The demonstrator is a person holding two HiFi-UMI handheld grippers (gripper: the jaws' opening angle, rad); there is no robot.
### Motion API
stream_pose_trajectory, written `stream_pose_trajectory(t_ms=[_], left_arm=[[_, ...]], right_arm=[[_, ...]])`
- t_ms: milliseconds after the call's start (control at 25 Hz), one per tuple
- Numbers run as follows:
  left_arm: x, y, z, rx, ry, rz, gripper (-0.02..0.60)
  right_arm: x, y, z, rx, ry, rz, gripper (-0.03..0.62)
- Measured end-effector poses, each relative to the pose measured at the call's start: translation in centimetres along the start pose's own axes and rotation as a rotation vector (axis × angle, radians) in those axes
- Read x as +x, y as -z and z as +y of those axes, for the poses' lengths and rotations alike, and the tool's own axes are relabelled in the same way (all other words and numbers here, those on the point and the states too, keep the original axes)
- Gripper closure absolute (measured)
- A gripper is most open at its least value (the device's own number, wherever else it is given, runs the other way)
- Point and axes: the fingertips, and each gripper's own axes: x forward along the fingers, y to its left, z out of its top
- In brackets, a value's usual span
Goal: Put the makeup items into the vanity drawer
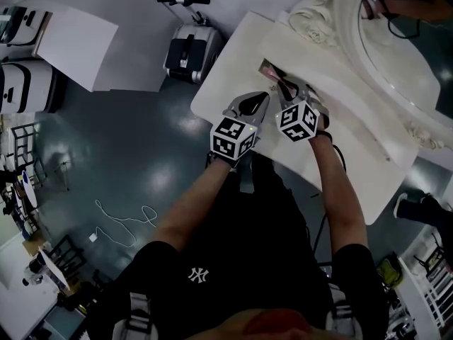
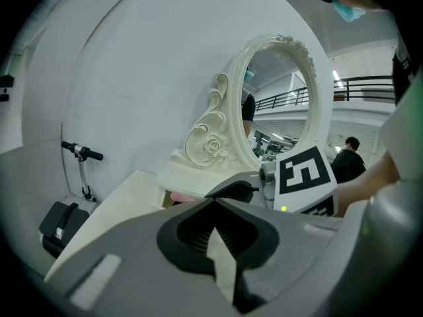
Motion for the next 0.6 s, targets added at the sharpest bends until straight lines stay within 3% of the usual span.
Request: stream_pose_trajectory(t_ms=[320,600], left_arm=[[0.7,0.2,0.6,-0.018,-0.029,0.012,0.58],[1.9,0.7,-0.2,-0.009,-0.007,0.023,0.581]], right_arm=[[0.9,0.1,-0.3,-0.024,-0.005,-0.002,0.477],[-0.2,1.1,-0.5,0.023,0.029,-0.021,0.499]])
